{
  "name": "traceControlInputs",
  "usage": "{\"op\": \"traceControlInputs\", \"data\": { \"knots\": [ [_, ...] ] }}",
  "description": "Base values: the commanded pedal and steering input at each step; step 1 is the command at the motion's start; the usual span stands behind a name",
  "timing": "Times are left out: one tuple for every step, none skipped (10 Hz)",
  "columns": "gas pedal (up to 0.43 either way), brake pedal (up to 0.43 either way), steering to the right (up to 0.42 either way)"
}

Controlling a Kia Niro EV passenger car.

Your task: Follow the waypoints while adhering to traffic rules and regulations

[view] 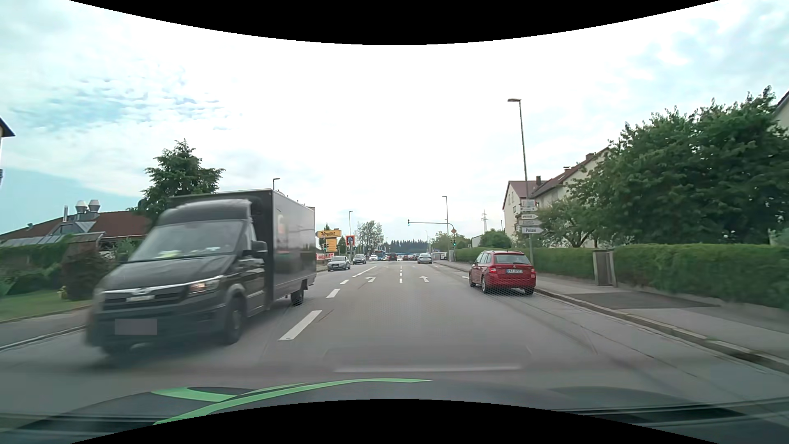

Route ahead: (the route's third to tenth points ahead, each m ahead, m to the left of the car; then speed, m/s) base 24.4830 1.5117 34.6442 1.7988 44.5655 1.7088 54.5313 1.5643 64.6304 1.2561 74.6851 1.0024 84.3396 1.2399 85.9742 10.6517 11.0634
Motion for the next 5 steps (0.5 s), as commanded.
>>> {"op": "traceControlInputs", "data": {
  "knots": [
    [0.087,0.000,-0.006],
    [0.087,0.000,-0.006],
    [0.087,0.000,-0.006],
    [0.087,0.000,-0.006],
    [0.087,0.000,-0.006]
  ]
}}
